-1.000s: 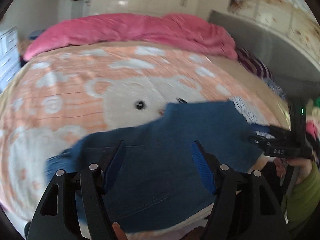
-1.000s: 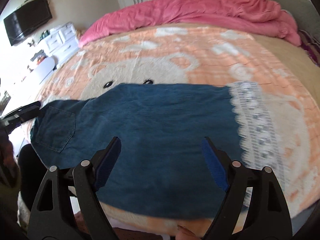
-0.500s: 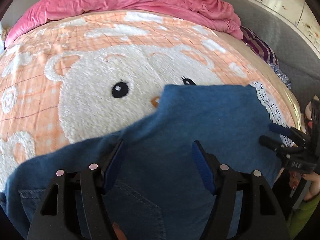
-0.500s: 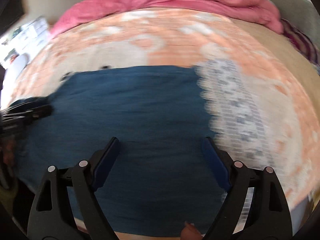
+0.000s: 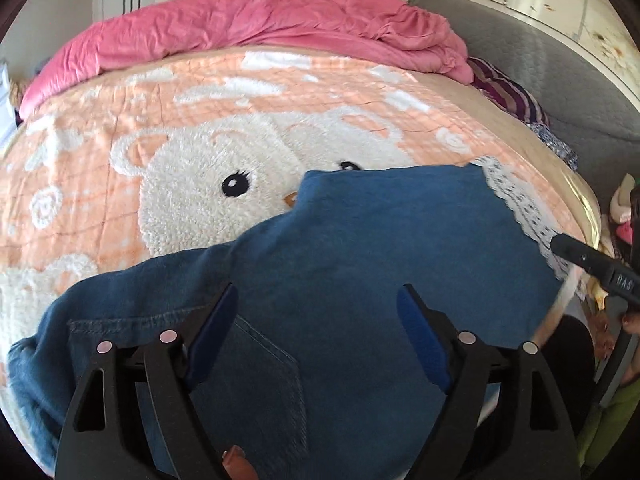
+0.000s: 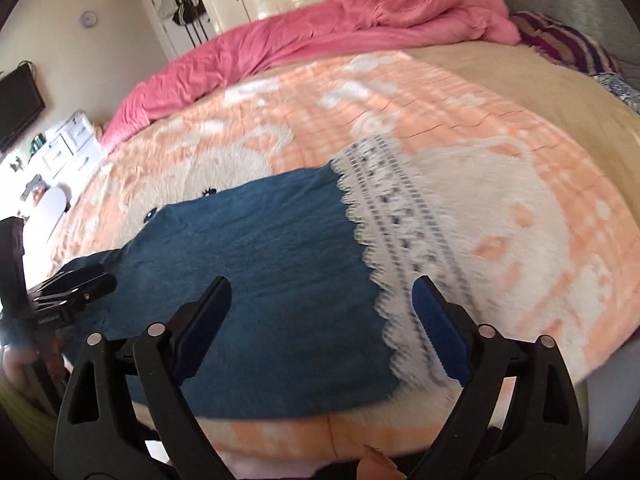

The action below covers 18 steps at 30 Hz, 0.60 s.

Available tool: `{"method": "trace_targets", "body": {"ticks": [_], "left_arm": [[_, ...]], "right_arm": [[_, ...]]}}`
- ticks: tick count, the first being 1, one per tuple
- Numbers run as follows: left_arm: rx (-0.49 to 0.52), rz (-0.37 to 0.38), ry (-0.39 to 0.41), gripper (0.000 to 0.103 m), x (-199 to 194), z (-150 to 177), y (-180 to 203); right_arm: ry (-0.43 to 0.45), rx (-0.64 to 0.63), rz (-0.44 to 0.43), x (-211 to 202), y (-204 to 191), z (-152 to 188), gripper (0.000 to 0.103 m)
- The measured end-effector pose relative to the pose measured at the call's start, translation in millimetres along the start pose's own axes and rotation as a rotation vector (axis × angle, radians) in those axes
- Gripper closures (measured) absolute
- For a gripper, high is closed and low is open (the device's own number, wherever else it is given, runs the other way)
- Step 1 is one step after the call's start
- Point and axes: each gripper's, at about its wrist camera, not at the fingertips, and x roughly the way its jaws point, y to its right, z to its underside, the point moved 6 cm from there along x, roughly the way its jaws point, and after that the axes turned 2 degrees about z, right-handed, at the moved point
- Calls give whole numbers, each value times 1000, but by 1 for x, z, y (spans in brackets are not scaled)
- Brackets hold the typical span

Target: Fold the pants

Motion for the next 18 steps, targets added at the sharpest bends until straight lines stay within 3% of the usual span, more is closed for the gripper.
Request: {"method": "trace_targets", "body": {"ticks": [4, 8, 18], "left_arm": [[61, 4, 34, 11, -23, -3, 22], [116, 31, 52, 9, -36, -11, 47], [323, 45, 22, 5, -14, -38, 127]], "right_arm": [[35, -2, 35, -23, 15, 7, 14], [43, -16, 94, -35, 30, 19, 13], [33, 62, 64, -41, 56, 33, 12]]}}
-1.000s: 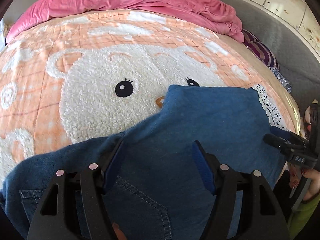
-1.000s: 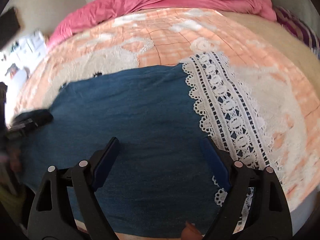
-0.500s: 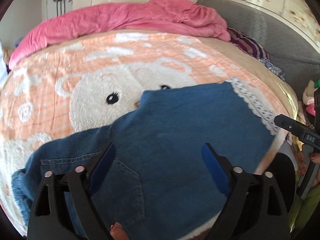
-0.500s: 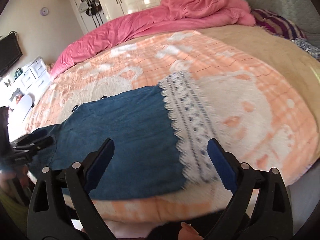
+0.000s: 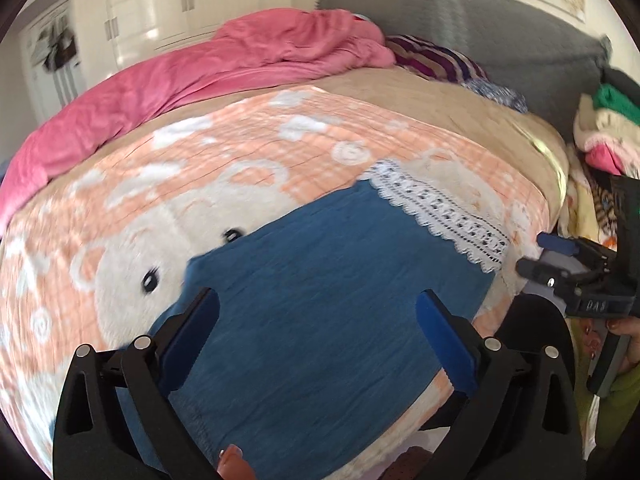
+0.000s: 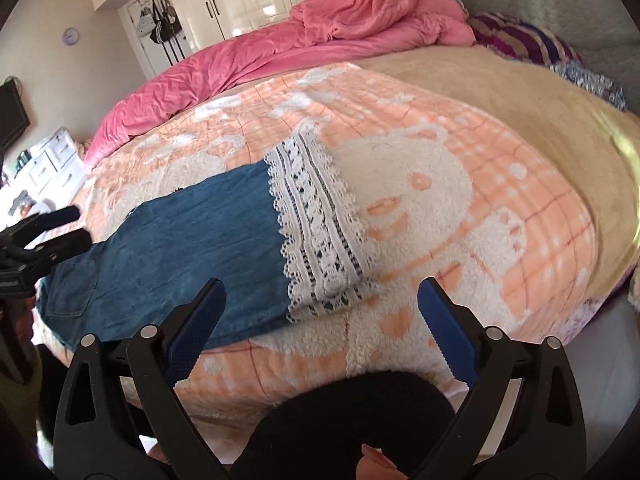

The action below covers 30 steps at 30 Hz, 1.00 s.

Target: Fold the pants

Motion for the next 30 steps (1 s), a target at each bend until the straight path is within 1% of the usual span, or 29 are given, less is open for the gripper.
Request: {"method": "trace_targets", "body": {"ticks": [4, 9, 13, 18, 20, 22, 23, 25, 26, 27, 29, 30], "left_arm": [[52, 22, -19, 5, 21, -22, 19], [88, 35, -42, 5, 50, -41, 33], [96, 37, -65, 5, 72, -49, 40], [131, 32, -103, 5, 102, -54, 46], [140, 48, -121, 5, 113, -56, 49], [137, 67, -130, 5, 123, -59, 51], [136, 70, -129, 5, 126, -60, 51], [131, 81, -134, 5, 139, -64, 50], [124, 82, -138, 5, 143, -65, 49], [110, 94, -146, 5, 149, -68, 47], [97, 119, -148, 5, 157, -74, 44], [102, 114, -146, 5, 160, -77, 43]], "right_arm": [[-11, 24, -14, 7, 4, 3, 12], [-15, 43, -26, 18, 6, 1, 12], [-32, 52, -35, 28, 4, -2, 12], [-33, 19, -28, 33, -3, -6, 12], [-39, 12, -23, 35, -4, -7, 12], [-47, 12, -36, 38, -5, -6, 13], [-51, 15, -38, 39, -4, -5, 15], [-67, 25, -52, 42, -4, -4, 40], [-69, 30, -61, 43, -3, -4, 45], [-67, 40, -92, 42, -2, -4, 51], [-59, 51, -111, 40, -2, -4, 51], [-58, 55, -106, 40, -1, -4, 51]]}}
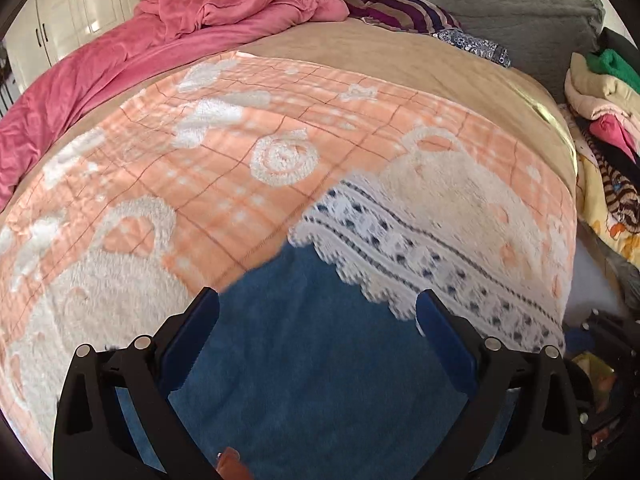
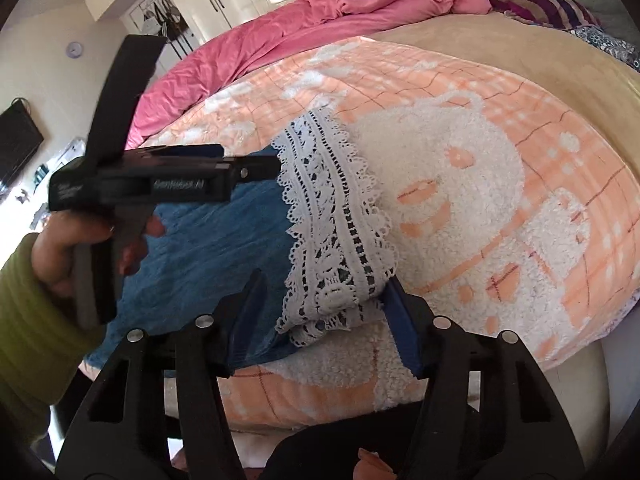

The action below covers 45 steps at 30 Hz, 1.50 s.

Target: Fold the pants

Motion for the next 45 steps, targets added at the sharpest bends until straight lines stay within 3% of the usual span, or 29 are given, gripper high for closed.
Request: {"method": "trace_targets", "body": {"ticks": [3, 6, 10, 15, 17, 18, 19, 22, 26, 29, 31, 32, 37, 41, 45], "left_arm": [[48, -15, 9, 6, 6, -11, -2], [108, 17, 8, 6, 13, -17, 2], [135, 134, -24, 6, 25, -18, 10], [72, 247, -29, 6, 34, -22, 9], [44, 295, -42, 12, 38, -22, 9], [35, 329, -59, 30, 42, -21, 11], [27, 336, -64, 32, 43, -21, 10], [-3, 372, -50, 37, 44, -18, 6], [-30, 314, -23, 35, 49, -23, -4], [-53, 350, -30, 39, 52, -23, -2], [-42, 368, -34, 52, 53, -22, 3], [-54, 380, -34, 53, 54, -21, 2], [-166, 451, -25, 80, 50, -20, -15], [-199, 525, 22, 83, 28, -17, -22], [-246, 591, 111, 83, -14, -8, -47]], "right_arm": [[-14, 22, 16, 4, 4, 1, 51], [-18, 50, -6, 7, 8, 1, 51], [-16, 102, -70, 7, 14, 0, 52], [-9, 165, -113, 6, 21, -1, 63], [-10, 156, -104, 7, 18, -3, 66], [-8, 154, -104, 7, 17, -3, 66], [-3, 153, -112, 7, 15, -4, 69], [-1, 146, -128, 10, 11, -5, 71], [-8, 168, -131, 16, 10, -6, 71], [-2, 171, -127, 17, 9, -6, 71], [-1, 177, -133, 18, 9, -6, 77], [-2, 180, -143, 20, 9, -8, 78], [21, 189, -197, 19, 7, -10, 85], [78, 147, -208, 8, -6, -14, 86], [145, 12, -263, -17, -51, -18, 86]]}}
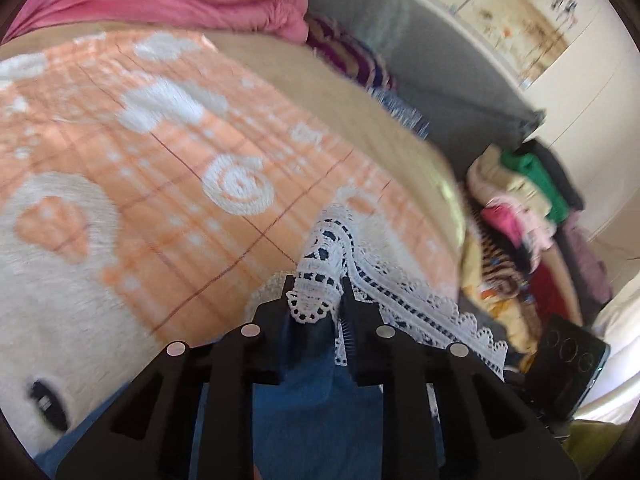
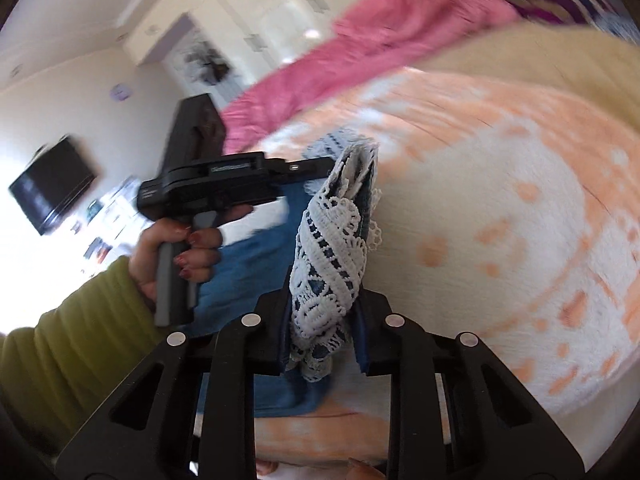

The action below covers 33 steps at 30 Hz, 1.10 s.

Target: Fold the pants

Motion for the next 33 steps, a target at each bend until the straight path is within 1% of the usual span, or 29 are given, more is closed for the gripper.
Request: {"method": "trace_targets", "body": {"ticks": [4, 5, 6, 7, 8, 11, 12, 13, 14, 15, 17, 18, 19, 21, 22, 23, 24, 26, 27, 28, 30, 31, 33], "left_arm": [[-41, 32, 107, 83, -60, 10, -6], [-83, 35, 142, 83, -77, 16, -14], [-122, 40, 160, 83, -86, 21, -21], [-158, 31, 171, 83, -95, 27, -29], [-190, 4, 176, 83, -102, 35, -36], [-229, -68, 173, 83, -117, 57, -51], [-276, -80, 161, 82, -120, 64, -58], [-316, -76, 158, 76, -123, 68, -65], [-368, -68, 167, 74, -125, 72, -72], [-428, -43, 187, 70, -130, 77, -79], [-500, -26, 214, 61, -141, 84, -88], [-533, -27, 230, 52, -149, 90, -90], [-550, -21, 244, 45, -157, 94, -92], [-577, 20, 299, 40, -173, 102, -90], [-586, 34, 321, 34, -180, 106, -91], [-593, 37, 338, 30, -184, 109, -90], [-598, 4, 340, 26, -187, 115, -93], [-608, -42, 336, 26, -190, 124, -99], [-610, -33, 336, 26, -189, 126, -101], [-614, -28, 337, 26, -189, 128, -103], [-612, -25, 341, 26, -187, 129, -103], [-601, -31, 344, 26, -187, 130, -103], [-583, -32, 333, 26, -185, 130, -105]], "right_arm": [[10, -101, -100, 2, -51, -4, 86], [9, -123, -125, 5, -62, -5, 86], [-3, -147, -146, 9, -74, -5, 86], [-18, -162, -158, 15, -82, -4, 86], [-41, -184, -173, 23, -94, -1, 86], [-107, -235, -191, 48, -111, 13, 86], [-143, -244, -192, 58, -116, 21, 85], [-176, -242, -201, 65, -119, 30, 85], [-207, -234, -211, 72, -122, 37, 85], [-234, -241, -216, 77, -126, 43, 85], [-253, -323, -208, 82, -142, 53, 85], [-259, -356, -211, 81, -148, 58, 84], [-268, -388, -213, 82, -153, 62, 83], [-291, -468, -201, 86, -164, 72, 82], [-303, -509, -189, 90, -170, 79, 81], [-322, -548, -177, 95, -175, 87, 80], [-342, -570, -176, 97, -177, 96, 76], [-368, -588, -181, 100, -178, 103, 70], [-382, -591, -196, 99, -178, 108, 57], [-386, -589, -210, 95, -177, 108, 50], [-361, -584, -236, 83, -178, 100, 48], [-343, -579, -236, 78, -177, 93, 46], [-288, -541, -206, 73, -168, 66, 40]]}}
